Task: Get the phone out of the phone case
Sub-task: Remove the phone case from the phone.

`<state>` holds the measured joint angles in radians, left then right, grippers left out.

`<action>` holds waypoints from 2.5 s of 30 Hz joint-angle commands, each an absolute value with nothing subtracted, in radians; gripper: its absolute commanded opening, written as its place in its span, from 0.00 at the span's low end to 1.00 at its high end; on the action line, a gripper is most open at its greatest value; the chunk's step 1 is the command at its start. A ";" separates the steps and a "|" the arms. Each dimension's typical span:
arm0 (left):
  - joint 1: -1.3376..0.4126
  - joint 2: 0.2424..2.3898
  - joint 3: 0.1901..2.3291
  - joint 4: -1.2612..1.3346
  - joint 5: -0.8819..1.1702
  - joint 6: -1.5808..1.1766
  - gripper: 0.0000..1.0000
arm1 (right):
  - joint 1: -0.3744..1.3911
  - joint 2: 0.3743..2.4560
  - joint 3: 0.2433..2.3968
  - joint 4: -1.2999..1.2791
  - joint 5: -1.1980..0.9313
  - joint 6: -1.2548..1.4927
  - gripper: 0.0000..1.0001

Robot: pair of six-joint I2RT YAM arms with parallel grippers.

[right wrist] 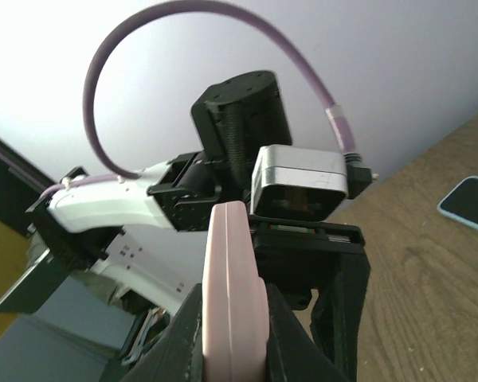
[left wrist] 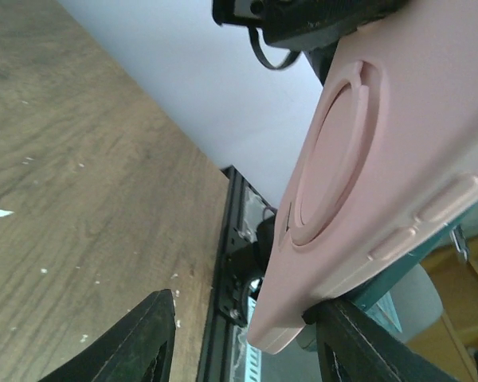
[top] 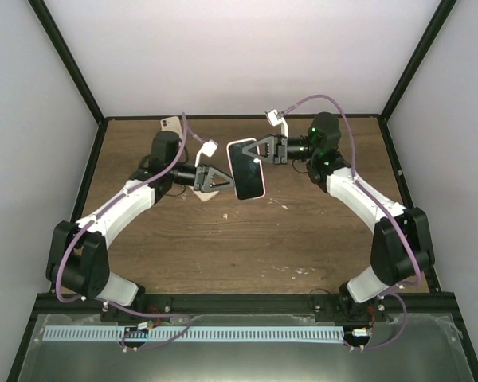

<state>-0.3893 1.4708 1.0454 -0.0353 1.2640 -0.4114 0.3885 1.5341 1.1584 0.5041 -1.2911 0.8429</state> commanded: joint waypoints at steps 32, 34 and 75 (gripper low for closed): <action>-0.436 1.504 1.015 0.612 0.982 -1.069 0.70 | 0.220 1.612 1.197 0.772 -1.089 1.361 0.01; -0.440 1.528 1.046 0.623 0.987 -1.072 0.69 | 0.245 1.607 1.198 0.757 -1.108 1.332 0.01; -0.436 1.553 1.289 -0.204 1.272 -0.305 0.00 | 0.357 1.581 1.507 -0.652 -1.334 -0.004 0.27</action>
<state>-0.4324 1.5429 1.2362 -0.1513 1.2594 -0.3702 0.3256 1.5795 1.4399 -0.5434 -1.3365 0.1055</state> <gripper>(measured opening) 0.126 0.268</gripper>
